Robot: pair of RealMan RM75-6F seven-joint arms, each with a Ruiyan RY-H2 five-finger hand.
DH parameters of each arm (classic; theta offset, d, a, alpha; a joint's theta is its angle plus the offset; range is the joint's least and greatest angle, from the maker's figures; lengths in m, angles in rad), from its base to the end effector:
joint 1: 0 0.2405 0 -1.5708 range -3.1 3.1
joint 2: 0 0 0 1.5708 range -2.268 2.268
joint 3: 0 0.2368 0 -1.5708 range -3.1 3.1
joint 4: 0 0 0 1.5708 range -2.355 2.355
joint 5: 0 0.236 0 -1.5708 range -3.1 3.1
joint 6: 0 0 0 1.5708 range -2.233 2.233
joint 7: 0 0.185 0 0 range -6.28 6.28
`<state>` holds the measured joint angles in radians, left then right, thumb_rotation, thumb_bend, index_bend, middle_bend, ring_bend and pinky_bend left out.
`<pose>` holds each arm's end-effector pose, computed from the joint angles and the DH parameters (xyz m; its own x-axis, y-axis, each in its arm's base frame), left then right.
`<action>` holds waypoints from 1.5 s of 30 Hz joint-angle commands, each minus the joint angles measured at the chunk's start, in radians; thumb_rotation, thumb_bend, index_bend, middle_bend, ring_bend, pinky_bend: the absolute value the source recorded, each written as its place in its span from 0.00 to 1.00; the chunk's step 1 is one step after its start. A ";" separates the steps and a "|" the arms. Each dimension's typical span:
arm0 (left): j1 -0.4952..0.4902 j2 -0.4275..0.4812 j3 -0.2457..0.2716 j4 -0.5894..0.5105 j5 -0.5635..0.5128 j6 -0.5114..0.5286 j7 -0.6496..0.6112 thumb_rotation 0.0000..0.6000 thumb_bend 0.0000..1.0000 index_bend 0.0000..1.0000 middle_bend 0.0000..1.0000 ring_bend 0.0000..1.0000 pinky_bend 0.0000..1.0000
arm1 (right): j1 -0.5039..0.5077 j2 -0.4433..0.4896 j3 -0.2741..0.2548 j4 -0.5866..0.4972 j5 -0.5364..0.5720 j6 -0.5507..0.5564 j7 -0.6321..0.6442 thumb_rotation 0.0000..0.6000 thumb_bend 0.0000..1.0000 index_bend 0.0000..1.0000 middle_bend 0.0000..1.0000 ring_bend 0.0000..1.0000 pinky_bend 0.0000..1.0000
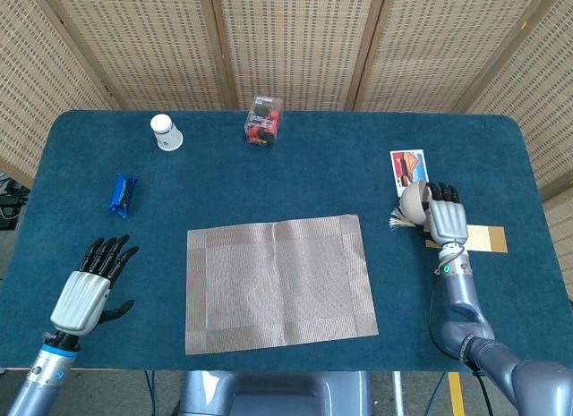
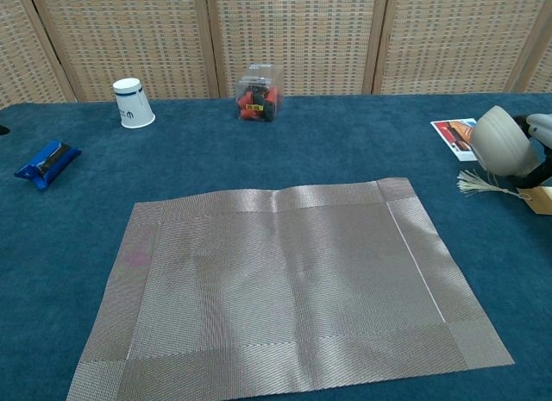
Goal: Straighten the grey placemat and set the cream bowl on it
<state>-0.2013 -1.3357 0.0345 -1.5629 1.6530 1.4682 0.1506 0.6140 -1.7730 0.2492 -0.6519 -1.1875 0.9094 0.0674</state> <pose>-0.2379 0.2266 0.0386 0.4056 0.0422 0.9131 0.8811 -0.2838 -0.3783 -0.3177 -0.4354 0.0030 0.4271 -0.1289 0.8950 -0.8970 0.0641 0.4373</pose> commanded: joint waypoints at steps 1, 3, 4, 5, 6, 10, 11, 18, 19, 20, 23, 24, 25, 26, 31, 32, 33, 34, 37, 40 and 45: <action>0.001 0.000 0.001 -0.001 0.003 0.001 0.000 1.00 0.16 0.11 0.00 0.00 0.00 | -0.009 0.008 -0.002 -0.021 -0.006 0.015 -0.005 1.00 0.52 0.74 0.18 0.00 0.00; 0.002 0.000 0.001 -0.001 0.006 0.004 0.001 1.00 0.16 0.11 0.00 0.00 0.00 | -0.015 0.014 -0.003 -0.036 -0.010 0.025 -0.010 1.00 0.52 0.74 0.18 0.00 0.00; 0.003 0.000 0.001 -0.001 0.007 0.005 0.001 1.00 0.16 0.11 0.00 0.00 0.00 | -0.017 0.016 -0.004 -0.042 -0.011 0.029 -0.012 1.00 0.52 0.74 0.18 0.00 0.00; 0.003 0.000 0.001 -0.002 0.009 0.006 0.001 1.00 0.16 0.11 0.00 0.00 0.00 | -0.020 0.020 -0.004 -0.051 -0.013 0.036 -0.016 1.00 0.52 0.74 0.18 0.00 0.00; 0.004 0.000 0.001 -0.002 0.010 0.007 0.001 1.00 0.16 0.11 0.00 0.00 0.00 | -0.024 0.024 -0.006 -0.061 -0.016 0.044 -0.019 1.00 0.51 0.75 0.18 0.00 0.00; 0.005 0.000 0.001 -0.002 0.013 0.009 -0.001 1.00 0.16 0.11 0.00 0.00 0.00 | -0.050 0.052 -0.027 -0.136 -0.050 0.107 -0.040 1.00 0.51 0.75 0.18 0.00 0.00; 0.005 0.000 0.001 -0.002 0.013 0.009 -0.001 1.00 0.16 0.11 0.00 0.00 0.00 | -0.054 0.058 -0.031 -0.152 -0.057 0.118 -0.044 1.00 0.51 0.75 0.18 0.00 0.00; 0.008 0.002 0.003 -0.007 0.022 0.014 -0.002 1.00 0.16 0.12 0.00 0.00 0.00 | -0.095 0.113 -0.081 -0.309 -0.137 0.223 -0.095 1.00 0.51 0.75 0.18 0.00 0.00; 0.009 0.003 0.004 -0.009 0.026 0.017 -0.001 1.00 0.16 0.12 0.00 0.00 0.00 | -0.098 0.118 -0.088 -0.329 -0.148 0.236 -0.104 1.00 0.51 0.75 0.18 0.00 0.00; 0.010 0.004 0.007 -0.011 0.035 0.023 0.000 1.00 0.16 0.12 0.00 0.00 0.00 | -0.102 0.123 -0.098 -0.355 -0.165 0.253 -0.114 1.00 0.51 0.75 0.18 0.00 0.00; 0.016 0.008 0.012 -0.017 0.056 0.040 0.001 1.00 0.16 0.12 0.00 0.00 0.00 | -0.117 0.141 -0.125 -0.442 -0.210 0.301 -0.155 1.00 0.50 0.75 0.18 0.00 0.00; 0.018 0.009 0.014 -0.018 0.059 0.044 0.001 1.00 0.16 0.12 0.00 0.00 0.00 | -0.122 0.147 -0.132 -0.471 -0.220 0.313 -0.174 1.00 0.50 0.75 0.18 0.00 0.00; 0.019 0.010 0.015 -0.019 0.062 0.046 0.001 1.00 0.16 0.12 0.00 0.00 0.00 | -0.125 0.152 -0.140 -0.502 -0.232 0.324 -0.195 1.00 0.50 0.75 0.18 0.00 0.00; 0.020 0.010 0.017 -0.019 0.064 0.047 0.001 1.00 0.16 0.12 0.00 0.00 0.00 | -0.127 0.154 -0.145 -0.523 -0.239 0.330 -0.210 1.00 0.50 0.75 0.18 0.00 0.00; 0.027 0.010 0.030 -0.008 0.082 0.051 0.005 1.00 0.16 0.12 0.00 0.00 0.00 | -0.132 0.161 -0.165 -0.645 -0.263 0.343 -0.320 1.00 0.49 0.75 0.18 0.00 0.00; 0.029 0.010 0.032 -0.007 0.085 0.053 0.003 1.00 0.16 0.12 0.00 0.00 0.00 | -0.131 0.158 -0.169 -0.661 -0.267 0.342 -0.338 1.00 0.49 0.75 0.18 0.00 0.00; 0.032 0.012 0.035 -0.004 0.089 0.057 0.001 1.00 0.16 0.12 0.00 0.00 0.00 | -0.131 0.154 -0.172 -0.675 -0.270 0.342 -0.355 1.00 0.49 0.75 0.18 0.00 0.00; 0.034 0.013 0.037 -0.001 0.091 0.059 -0.001 1.00 0.16 0.12 0.00 0.00 0.00 | -0.132 0.151 -0.175 -0.682 -0.271 0.340 -0.365 1.00 0.49 0.75 0.18 0.00 0.00; 0.043 0.017 0.047 0.015 0.096 0.067 -0.014 1.00 0.16 0.12 0.00 0.00 0.00 | -0.129 0.132 -0.184 -0.697 -0.273 0.330 -0.404 1.00 0.49 0.75 0.18 0.00 0.00; 0.054 0.020 0.056 0.040 0.093 0.073 -0.041 1.00 0.16 0.12 0.00 0.00 0.00 | -0.123 0.100 -0.184 -0.699 -0.265 0.314 -0.440 1.00 0.49 0.75 0.18 0.00 0.00; 0.065 0.021 0.064 0.074 0.092 0.080 -0.078 1.00 0.16 0.12 0.00 0.00 0.00 | -0.108 0.040 -0.178 -0.677 -0.256 0.287 -0.482 1.00 0.49 0.75 0.18 0.00 0.00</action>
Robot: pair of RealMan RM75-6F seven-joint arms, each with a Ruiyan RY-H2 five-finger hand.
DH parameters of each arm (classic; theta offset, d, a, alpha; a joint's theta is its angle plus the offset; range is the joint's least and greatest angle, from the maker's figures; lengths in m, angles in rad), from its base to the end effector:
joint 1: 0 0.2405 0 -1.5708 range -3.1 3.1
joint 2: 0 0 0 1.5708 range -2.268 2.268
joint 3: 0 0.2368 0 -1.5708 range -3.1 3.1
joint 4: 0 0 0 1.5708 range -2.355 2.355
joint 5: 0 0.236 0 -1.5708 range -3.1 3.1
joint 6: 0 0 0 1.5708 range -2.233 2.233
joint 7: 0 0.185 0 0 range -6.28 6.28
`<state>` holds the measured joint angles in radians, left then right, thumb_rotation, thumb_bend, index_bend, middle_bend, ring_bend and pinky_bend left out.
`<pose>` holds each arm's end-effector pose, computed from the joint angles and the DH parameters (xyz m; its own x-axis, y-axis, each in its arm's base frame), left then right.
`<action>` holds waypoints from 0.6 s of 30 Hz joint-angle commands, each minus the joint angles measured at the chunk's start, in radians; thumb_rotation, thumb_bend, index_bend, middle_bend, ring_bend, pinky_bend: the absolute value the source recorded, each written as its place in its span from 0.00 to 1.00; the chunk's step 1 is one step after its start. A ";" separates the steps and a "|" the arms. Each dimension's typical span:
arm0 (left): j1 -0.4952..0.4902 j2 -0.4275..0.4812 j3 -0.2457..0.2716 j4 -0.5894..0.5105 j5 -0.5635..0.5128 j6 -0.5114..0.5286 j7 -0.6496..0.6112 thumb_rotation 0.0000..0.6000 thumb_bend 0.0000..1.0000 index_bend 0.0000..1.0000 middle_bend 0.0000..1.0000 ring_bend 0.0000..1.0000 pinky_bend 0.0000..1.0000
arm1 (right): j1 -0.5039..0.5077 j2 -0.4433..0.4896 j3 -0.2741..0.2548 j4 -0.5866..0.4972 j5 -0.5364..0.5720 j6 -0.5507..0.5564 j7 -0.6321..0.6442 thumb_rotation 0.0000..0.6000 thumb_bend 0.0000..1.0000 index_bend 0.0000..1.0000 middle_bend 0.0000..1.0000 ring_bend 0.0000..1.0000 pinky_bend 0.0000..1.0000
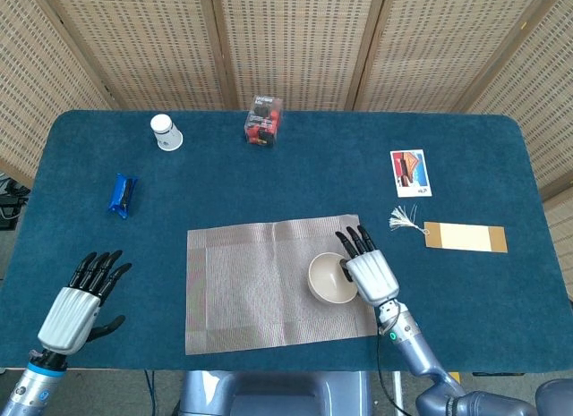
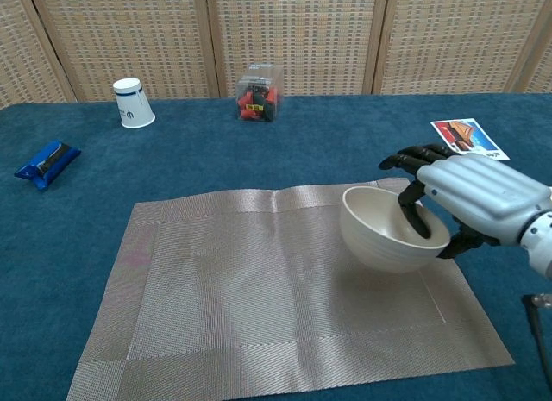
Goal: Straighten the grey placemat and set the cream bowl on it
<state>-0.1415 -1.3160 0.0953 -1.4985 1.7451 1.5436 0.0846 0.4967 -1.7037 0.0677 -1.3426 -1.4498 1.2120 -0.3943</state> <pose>-0.2552 0.1962 0.0459 0.4128 0.0482 0.9096 0.8704 -0.3149 -0.3783 -0.1602 -0.3042 -0.0763 0.5195 -0.0774 0.8509 -0.7937 -0.4125 0.4471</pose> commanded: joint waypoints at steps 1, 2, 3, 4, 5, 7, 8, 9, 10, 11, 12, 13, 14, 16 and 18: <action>0.007 0.001 0.004 0.014 -0.001 0.006 -0.017 1.00 0.16 0.12 0.00 0.00 0.00 | 0.013 -0.040 0.005 0.019 0.009 -0.021 -0.024 1.00 0.49 0.75 0.18 0.00 0.00; 0.008 0.002 0.004 0.017 -0.001 0.007 -0.022 1.00 0.16 0.12 0.00 0.00 0.00 | 0.016 -0.052 0.008 0.026 0.012 -0.026 -0.028 1.00 0.49 0.75 0.18 0.00 0.00; 0.009 0.003 0.005 0.020 -0.001 0.007 -0.026 1.00 0.16 0.12 0.00 0.00 0.00 | 0.020 -0.065 0.011 0.035 0.015 -0.032 -0.032 1.00 0.49 0.75 0.18 0.00 0.00; 0.010 0.004 0.005 0.022 -0.001 0.008 -0.029 1.00 0.16 0.12 0.00 0.00 0.00 | 0.023 -0.073 0.013 0.040 0.018 -0.036 -0.035 1.00 0.49 0.75 0.18 0.00 0.00; 0.011 0.005 0.006 0.024 -0.002 0.007 -0.033 1.00 0.16 0.12 0.00 0.00 0.00 | 0.028 -0.086 0.017 0.050 0.022 -0.043 -0.039 1.00 0.49 0.75 0.18 0.00 0.00; 0.012 0.006 0.006 0.029 -0.004 0.006 -0.040 1.00 0.16 0.12 0.00 0.00 0.00 | 0.036 -0.111 0.025 0.069 0.029 -0.051 -0.051 1.00 0.49 0.75 0.18 0.00 0.00; 0.013 0.006 0.005 0.031 -0.005 0.005 -0.042 1.00 0.16 0.12 0.00 0.00 0.00 | 0.039 -0.121 0.029 0.079 0.031 -0.052 -0.057 1.00 0.49 0.75 0.18 0.00 0.00; 0.013 0.006 0.005 0.032 -0.007 0.003 -0.044 1.00 0.16 0.12 0.00 0.00 0.00 | 0.043 -0.132 0.034 0.087 0.034 -0.053 -0.062 1.00 0.49 0.75 0.18 0.00 0.00; 0.013 0.007 0.005 0.033 -0.008 0.000 -0.046 1.00 0.16 0.12 0.00 0.00 0.00 | 0.046 -0.141 0.038 0.096 0.037 -0.055 -0.066 1.00 0.49 0.75 0.18 0.00 0.00; 0.012 0.006 0.004 0.034 -0.009 -0.001 -0.047 1.00 0.16 0.12 0.00 0.00 0.00 | 0.049 -0.150 0.042 0.104 0.039 -0.057 -0.068 1.00 0.49 0.75 0.18 0.00 0.00; 0.012 0.007 0.004 0.034 -0.009 -0.003 -0.047 1.00 0.16 0.12 0.00 0.00 0.00 | 0.052 -0.159 0.045 0.115 0.042 -0.059 -0.070 1.00 0.49 0.75 0.18 0.00 0.00; 0.012 0.007 0.003 0.034 -0.009 -0.003 -0.048 1.00 0.16 0.12 0.00 0.00 0.00 | 0.054 -0.166 0.048 0.123 0.045 -0.061 -0.072 1.00 0.49 0.75 0.18 0.00 0.00; 0.012 0.006 0.002 0.035 -0.010 -0.004 -0.048 1.00 0.16 0.12 0.00 0.00 0.00 | 0.055 -0.171 0.050 0.131 0.048 -0.062 -0.073 1.00 0.48 0.75 0.18 0.00 0.00; 0.011 0.006 0.001 0.036 -0.011 -0.007 -0.048 1.00 0.16 0.12 0.00 0.00 0.00 | 0.056 -0.177 0.052 0.140 0.051 -0.064 -0.070 1.00 0.46 0.74 0.17 0.00 0.00; 0.011 0.005 0.000 0.038 -0.013 -0.010 -0.048 1.00 0.16 0.12 0.00 0.00 0.00 | 0.056 -0.178 0.051 0.146 0.048 -0.062 -0.066 1.00 0.43 0.72 0.16 0.00 0.00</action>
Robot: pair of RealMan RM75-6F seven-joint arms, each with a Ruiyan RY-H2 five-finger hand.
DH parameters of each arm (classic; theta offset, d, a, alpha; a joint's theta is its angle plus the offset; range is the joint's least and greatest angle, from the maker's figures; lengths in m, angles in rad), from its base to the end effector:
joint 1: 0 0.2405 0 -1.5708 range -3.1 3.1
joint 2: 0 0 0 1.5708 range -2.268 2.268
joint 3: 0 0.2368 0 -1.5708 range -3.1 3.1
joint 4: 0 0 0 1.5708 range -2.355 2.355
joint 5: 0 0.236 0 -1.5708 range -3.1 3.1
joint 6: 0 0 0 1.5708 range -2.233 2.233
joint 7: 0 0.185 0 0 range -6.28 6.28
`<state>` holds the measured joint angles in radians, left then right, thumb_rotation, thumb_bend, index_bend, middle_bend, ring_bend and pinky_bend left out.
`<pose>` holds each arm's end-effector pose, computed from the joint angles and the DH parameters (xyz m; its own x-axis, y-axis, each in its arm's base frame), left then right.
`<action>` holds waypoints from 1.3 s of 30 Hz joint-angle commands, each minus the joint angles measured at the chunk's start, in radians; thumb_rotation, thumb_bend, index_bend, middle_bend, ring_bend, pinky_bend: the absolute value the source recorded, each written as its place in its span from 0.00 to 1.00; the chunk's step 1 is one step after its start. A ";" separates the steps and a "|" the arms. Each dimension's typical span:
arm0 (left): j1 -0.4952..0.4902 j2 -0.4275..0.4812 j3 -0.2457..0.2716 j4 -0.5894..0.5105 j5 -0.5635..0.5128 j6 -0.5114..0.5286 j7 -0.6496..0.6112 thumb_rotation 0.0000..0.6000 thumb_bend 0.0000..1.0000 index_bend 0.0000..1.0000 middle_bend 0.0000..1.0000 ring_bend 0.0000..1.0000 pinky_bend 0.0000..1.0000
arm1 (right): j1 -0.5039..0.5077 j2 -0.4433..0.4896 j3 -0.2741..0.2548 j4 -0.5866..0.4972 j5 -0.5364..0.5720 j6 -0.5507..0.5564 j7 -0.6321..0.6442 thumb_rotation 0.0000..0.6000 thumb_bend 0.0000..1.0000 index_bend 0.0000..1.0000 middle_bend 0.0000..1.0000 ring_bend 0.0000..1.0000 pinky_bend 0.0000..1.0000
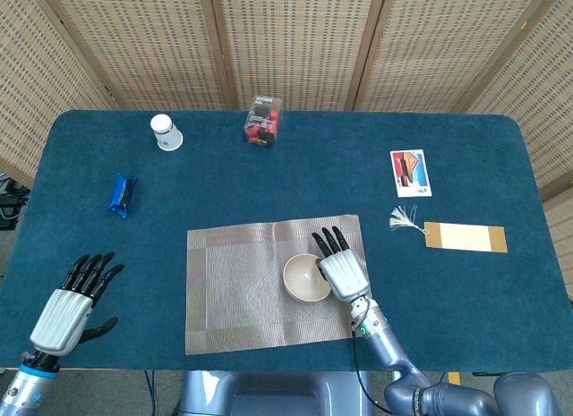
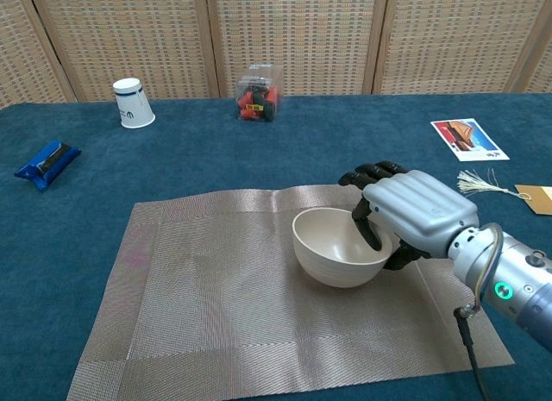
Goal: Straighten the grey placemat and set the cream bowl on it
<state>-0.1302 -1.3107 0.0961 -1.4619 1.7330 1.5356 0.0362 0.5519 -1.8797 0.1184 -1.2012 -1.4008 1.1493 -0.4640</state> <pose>-0.2697 0.1948 0.0486 0.4096 0.0710 0.9095 0.8803 -0.2924 -0.3736 -0.1341 -0.3155 -0.1203 0.5407 -0.0893 0.8364 -0.7828 -0.4175 0.4615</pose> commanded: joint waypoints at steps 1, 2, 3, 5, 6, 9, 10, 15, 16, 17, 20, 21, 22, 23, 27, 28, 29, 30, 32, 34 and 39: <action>-0.001 -0.001 -0.001 0.002 -0.002 -0.003 0.001 1.00 0.16 0.12 0.00 0.00 0.00 | 0.000 -0.002 -0.001 0.006 -0.003 0.002 0.007 1.00 0.42 0.70 0.14 0.00 0.00; -0.001 -0.002 -0.001 0.002 -0.002 -0.005 0.002 1.00 0.16 0.12 0.00 0.00 0.00 | 0.000 -0.001 -0.003 0.007 -0.005 0.003 0.012 1.00 0.40 0.69 0.13 0.00 0.00; -0.001 -0.003 -0.001 0.003 -0.002 -0.007 0.004 1.00 0.16 0.12 0.00 0.00 0.00 | -0.001 0.000 -0.005 0.007 -0.007 0.004 0.016 1.00 0.38 0.66 0.12 0.00 0.00; -0.001 -0.005 -0.001 0.003 -0.001 -0.009 0.009 1.00 0.16 0.12 0.00 0.00 0.00 | -0.004 0.005 -0.010 0.003 -0.009 0.004 0.017 1.00 0.33 0.61 0.08 0.00 0.00; -0.001 -0.005 -0.001 0.002 -0.001 -0.010 0.011 1.00 0.16 0.12 0.00 0.00 0.00 | -0.006 0.007 -0.012 0.000 -0.009 0.004 0.015 1.00 0.31 0.57 0.06 0.00 0.00; -0.001 -0.005 -0.001 0.000 -0.001 -0.013 0.017 1.00 0.16 0.11 0.00 0.00 0.00 | -0.012 0.017 -0.015 -0.013 -0.006 0.010 -0.003 1.00 0.25 0.42 0.00 0.00 0.00; 0.000 -0.005 -0.002 -0.001 -0.001 -0.012 0.018 1.00 0.16 0.11 0.00 0.00 0.00 | -0.016 0.021 -0.014 -0.019 0.000 0.012 -0.017 1.00 0.23 0.37 0.00 0.00 0.00; 0.002 -0.006 -0.003 -0.002 -0.001 -0.011 0.022 1.00 0.16 0.11 0.00 0.00 0.00 | -0.038 0.067 0.002 -0.080 0.036 0.034 -0.087 1.00 0.20 0.28 0.00 0.00 0.00; 0.002 -0.007 -0.003 -0.001 -0.002 -0.011 0.022 1.00 0.16 0.11 0.00 0.00 0.00 | -0.044 0.082 0.006 -0.095 0.041 0.045 -0.101 1.00 0.20 0.27 0.00 0.00 0.00; 0.002 -0.007 -0.004 -0.001 -0.002 -0.012 0.023 1.00 0.16 0.11 0.00 0.00 0.00 | -0.051 0.099 0.010 -0.110 0.045 0.056 -0.113 1.00 0.20 0.27 0.00 0.00 0.00; 0.003 -0.009 -0.003 -0.001 -0.001 -0.014 0.028 1.00 0.16 0.11 0.00 0.00 0.00 | -0.081 0.167 0.018 -0.179 0.065 0.091 -0.134 1.00 0.19 0.26 0.00 0.00 0.00; 0.003 -0.010 -0.003 -0.002 0.000 -0.015 0.029 1.00 0.16 0.11 0.00 0.00 0.00 | -0.090 0.193 0.020 -0.209 0.068 0.103 -0.137 1.00 0.19 0.26 0.00 0.00 0.00; 0.002 -0.010 -0.003 -0.003 0.001 -0.015 0.030 1.00 0.16 0.11 0.00 0.00 0.00 | -0.098 0.212 0.021 -0.228 0.069 0.112 -0.137 1.00 0.19 0.25 0.00 0.00 0.00; 0.002 -0.011 -0.002 -0.003 0.002 -0.015 0.032 1.00 0.16 0.11 0.00 0.00 0.00 | -0.105 0.229 0.021 -0.246 0.068 0.122 -0.135 1.00 0.18 0.25 0.00 0.00 0.00; 0.003 -0.012 -0.002 -0.008 0.007 -0.014 0.039 1.00 0.16 0.11 0.00 0.00 0.00 | -0.130 0.296 0.021 -0.306 0.056 0.160 -0.118 1.00 0.18 0.25 0.00 0.00 0.00; 0.003 -0.012 -0.002 -0.010 0.008 -0.013 0.040 1.00 0.16 0.10 0.00 0.00 0.00 | -0.136 0.310 0.022 -0.315 0.054 0.168 -0.111 1.00 0.18 0.25 0.00 0.00 0.00; 0.004 -0.012 -0.001 -0.011 0.008 -0.013 0.041 1.00 0.16 0.10 0.00 0.00 0.00 | -0.142 0.324 0.024 -0.324 0.053 0.176 -0.102 1.00 0.18 0.25 0.00 0.00 0.00; 0.004 -0.012 -0.002 -0.011 0.009 -0.013 0.041 1.00 0.16 0.10 0.00 0.00 0.00 | -0.148 0.338 0.026 -0.331 0.053 0.184 -0.091 1.00 0.18 0.25 0.00 0.00 0.00; 0.004 -0.013 -0.002 -0.012 0.008 -0.014 0.043 1.00 0.16 0.10 0.00 0.00 0.00 | -0.163 0.367 0.029 -0.340 0.050 0.202 -0.063 1.00 0.18 0.25 0.00 0.00 0.00; 0.005 -0.013 -0.003 -0.013 0.007 -0.013 0.042 1.00 0.16 0.10 0.00 0.00 0.00 | -0.180 0.396 0.029 -0.342 0.043 0.222 -0.027 1.00 0.18 0.24 0.00 0.00 0.00; 0.006 -0.013 -0.010 -0.016 -0.002 -0.011 0.040 1.00 0.16 0.10 0.00 0.00 0.00 | -0.231 0.466 0.023 -0.312 0.014 0.279 0.112 1.00 0.17 0.19 0.00 0.00 0.00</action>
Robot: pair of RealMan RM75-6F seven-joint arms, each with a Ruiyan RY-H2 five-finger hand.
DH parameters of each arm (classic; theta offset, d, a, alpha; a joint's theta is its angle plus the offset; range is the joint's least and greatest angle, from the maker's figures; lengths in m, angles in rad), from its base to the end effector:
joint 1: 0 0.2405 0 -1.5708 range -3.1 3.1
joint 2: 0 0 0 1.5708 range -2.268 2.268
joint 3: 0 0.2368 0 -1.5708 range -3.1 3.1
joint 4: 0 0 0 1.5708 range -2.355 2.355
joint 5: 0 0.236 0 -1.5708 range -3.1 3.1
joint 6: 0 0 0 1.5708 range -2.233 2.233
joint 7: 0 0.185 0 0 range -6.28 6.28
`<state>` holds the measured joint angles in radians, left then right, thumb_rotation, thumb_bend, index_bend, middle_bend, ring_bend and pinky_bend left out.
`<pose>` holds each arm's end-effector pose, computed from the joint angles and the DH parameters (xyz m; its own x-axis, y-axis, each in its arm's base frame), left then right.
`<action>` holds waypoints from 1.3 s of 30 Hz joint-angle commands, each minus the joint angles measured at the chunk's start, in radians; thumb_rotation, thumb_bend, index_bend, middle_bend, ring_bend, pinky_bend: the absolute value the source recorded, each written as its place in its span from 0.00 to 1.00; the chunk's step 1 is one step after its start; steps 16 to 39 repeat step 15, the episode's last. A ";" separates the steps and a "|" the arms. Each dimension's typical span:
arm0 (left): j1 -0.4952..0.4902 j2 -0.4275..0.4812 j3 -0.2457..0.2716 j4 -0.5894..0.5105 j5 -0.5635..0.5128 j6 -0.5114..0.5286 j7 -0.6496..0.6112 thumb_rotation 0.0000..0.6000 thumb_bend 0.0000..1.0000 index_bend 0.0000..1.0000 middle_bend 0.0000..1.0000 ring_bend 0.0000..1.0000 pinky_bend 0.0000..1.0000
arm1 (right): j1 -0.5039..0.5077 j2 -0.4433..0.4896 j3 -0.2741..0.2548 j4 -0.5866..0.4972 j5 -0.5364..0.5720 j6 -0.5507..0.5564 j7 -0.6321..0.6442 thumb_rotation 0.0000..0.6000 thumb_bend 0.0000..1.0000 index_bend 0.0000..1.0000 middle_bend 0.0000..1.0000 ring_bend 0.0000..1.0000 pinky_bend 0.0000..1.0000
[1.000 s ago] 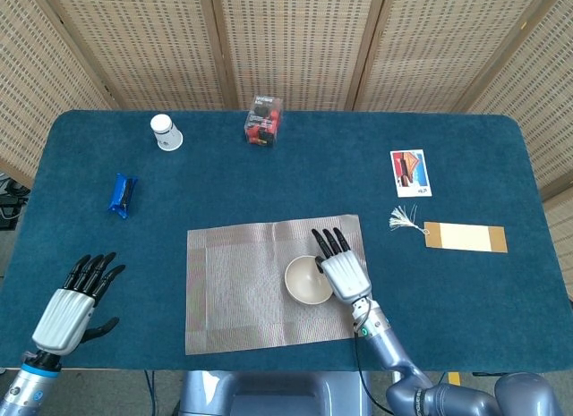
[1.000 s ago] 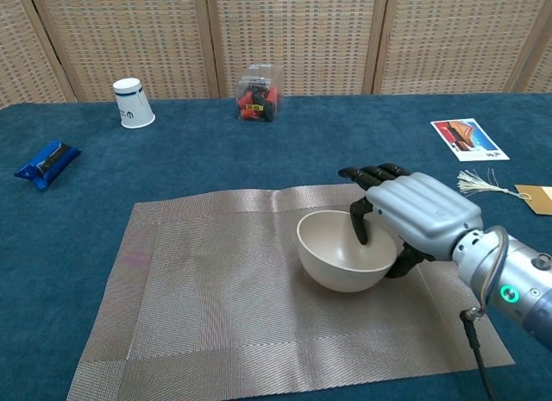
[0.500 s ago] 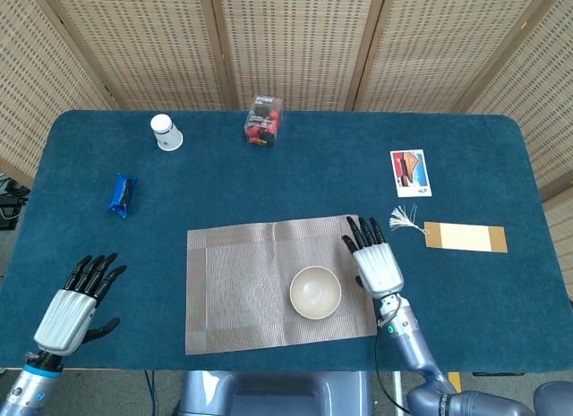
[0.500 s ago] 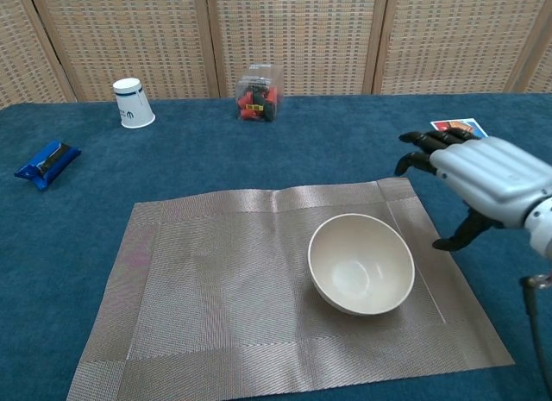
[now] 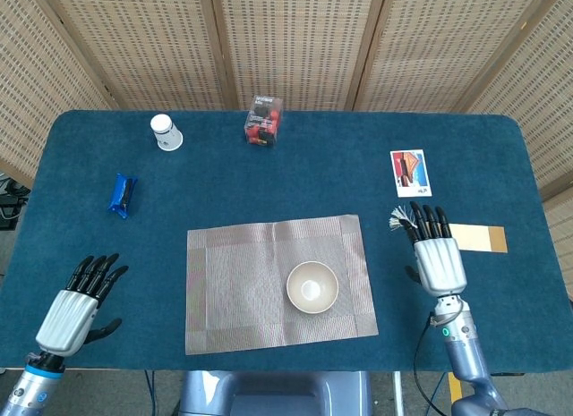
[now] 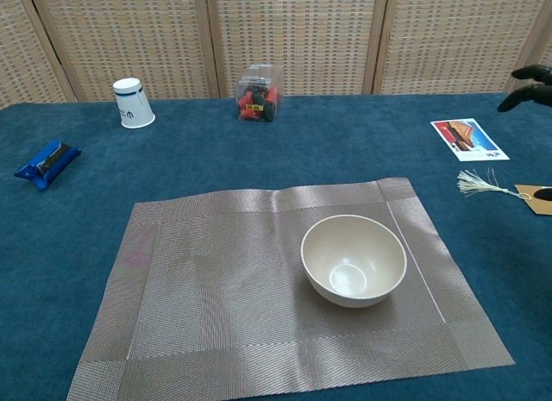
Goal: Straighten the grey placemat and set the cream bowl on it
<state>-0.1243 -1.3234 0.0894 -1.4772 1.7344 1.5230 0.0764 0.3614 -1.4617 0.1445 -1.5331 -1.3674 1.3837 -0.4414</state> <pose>-0.2649 0.1939 0.0429 0.4216 0.0705 0.9040 0.8755 -0.2911 -0.3856 -0.2123 -0.3100 0.0324 0.5234 0.0667 0.8495 -0.8386 -0.1363 0.5274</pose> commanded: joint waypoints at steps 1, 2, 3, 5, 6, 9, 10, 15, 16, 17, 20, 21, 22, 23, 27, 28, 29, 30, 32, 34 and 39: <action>0.001 -0.002 -0.007 -0.001 -0.007 0.002 -0.001 1.00 0.16 0.10 0.00 0.00 0.00 | -0.056 0.066 -0.007 0.035 -0.030 0.060 0.138 1.00 0.17 0.17 0.00 0.00 0.00; 0.001 -0.003 -0.010 -0.002 -0.011 0.003 -0.001 1.00 0.16 0.09 0.00 0.00 0.00 | -0.068 0.079 -0.012 0.052 -0.043 0.073 0.181 1.00 0.16 0.16 0.00 0.00 0.00; 0.001 -0.004 -0.014 -0.003 -0.015 0.005 -0.002 1.00 0.16 0.08 0.00 0.00 0.00 | -0.079 0.090 -0.016 0.070 -0.052 0.086 0.219 1.00 0.16 0.14 0.00 0.00 0.00; 0.002 -0.007 -0.021 -0.003 -0.022 0.008 -0.003 1.00 0.15 0.06 0.00 0.00 0.00 | -0.103 0.107 -0.025 0.105 -0.066 0.110 0.286 1.00 0.16 0.13 0.00 0.00 0.00; 0.002 -0.008 -0.027 -0.004 -0.026 0.011 -0.005 1.00 0.14 0.05 0.00 0.00 0.00 | -0.118 0.115 -0.028 0.124 -0.066 0.123 0.318 1.00 0.15 0.13 0.00 0.00 0.00; 0.004 -0.015 -0.043 -0.004 -0.043 0.020 -0.003 1.00 0.13 0.01 0.00 0.00 0.00 | -0.157 0.134 -0.038 0.165 -0.057 0.145 0.393 1.00 0.15 0.12 0.00 0.00 0.00; 0.006 -0.018 -0.050 -0.003 -0.048 0.026 0.002 1.00 0.13 0.01 0.00 0.00 0.00 | -0.165 0.141 -0.040 0.173 -0.054 0.146 0.411 1.00 0.15 0.11 0.00 0.00 0.00; 0.020 -0.028 -0.067 -0.002 -0.070 0.048 0.021 1.00 0.13 0.00 0.00 0.00 0.00 | -0.207 0.167 -0.043 0.208 -0.051 0.174 0.474 1.00 0.15 0.11 0.00 0.00 0.00; 0.020 -0.028 -0.067 -0.002 -0.070 0.048 0.021 1.00 0.13 0.00 0.00 0.00 0.00 | -0.207 0.167 -0.043 0.208 -0.051 0.174 0.474 1.00 0.15 0.11 0.00 0.00 0.00; 0.020 -0.028 -0.067 -0.002 -0.070 0.048 0.021 1.00 0.13 0.00 0.00 0.00 0.00 | -0.207 0.167 -0.043 0.208 -0.051 0.174 0.474 1.00 0.15 0.11 0.00 0.00 0.00; 0.020 -0.028 -0.067 -0.002 -0.070 0.048 0.021 1.00 0.13 0.00 0.00 0.00 0.00 | -0.207 0.167 -0.043 0.208 -0.051 0.174 0.474 1.00 0.15 0.11 0.00 0.00 0.00; 0.020 -0.028 -0.067 -0.002 -0.070 0.048 0.021 1.00 0.13 0.00 0.00 0.00 0.00 | -0.207 0.167 -0.043 0.208 -0.051 0.174 0.474 1.00 0.15 0.11 0.00 0.00 0.00; 0.020 -0.028 -0.067 -0.002 -0.070 0.048 0.021 1.00 0.13 0.00 0.00 0.00 0.00 | -0.207 0.167 -0.043 0.208 -0.051 0.174 0.474 1.00 0.15 0.11 0.00 0.00 0.00; 0.020 -0.028 -0.067 -0.002 -0.070 0.048 0.021 1.00 0.13 0.00 0.00 0.00 0.00 | -0.207 0.167 -0.043 0.208 -0.051 0.174 0.474 1.00 0.15 0.11 0.00 0.00 0.00; 0.020 -0.028 -0.067 -0.002 -0.070 0.048 0.021 1.00 0.13 0.00 0.00 0.00 0.00 | -0.207 0.167 -0.043 0.208 -0.051 0.174 0.474 1.00 0.15 0.11 0.00 0.00 0.00; 0.020 -0.028 -0.067 -0.002 -0.070 0.048 0.021 1.00 0.13 0.00 0.00 0.00 0.00 | -0.207 0.167 -0.043 0.208 -0.051 0.174 0.474 1.00 0.15 0.11 0.00 0.00 0.00; 0.020 -0.028 -0.067 -0.002 -0.070 0.048 0.021 1.00 0.13 0.00 0.00 0.00 0.00 | -0.207 0.167 -0.043 0.208 -0.051 0.174 0.474 1.00 0.15 0.11 0.00 0.00 0.00; 0.020 -0.028 -0.067 -0.002 -0.070 0.048 0.021 1.00 0.13 0.00 0.00 0.00 0.00 | -0.207 0.167 -0.043 0.208 -0.051 0.174 0.474 1.00 0.15 0.11 0.00 0.00 0.00; 0.020 -0.028 -0.067 -0.002 -0.070 0.048 0.021 1.00 0.13 0.00 0.00 0.00 0.00 | -0.207 0.167 -0.043 0.208 -0.051 0.174 0.474 1.00 0.15 0.11 0.00 0.00 0.00; 0.020 -0.028 -0.067 -0.002 -0.070 0.048 0.021 1.00 0.13 0.00 0.00 0.00 0.00 | -0.207 0.167 -0.043 0.208 -0.051 0.174 0.474 1.00 0.15 0.11 0.00 0.00 0.00; 0.020 -0.028 -0.067 -0.002 -0.070 0.048 0.021 1.00 0.13 0.00 0.00 0.00 0.00 | -0.207 0.167 -0.043 0.208 -0.051 0.174 0.474 1.00 0.15 0.11 0.00 0.00 0.00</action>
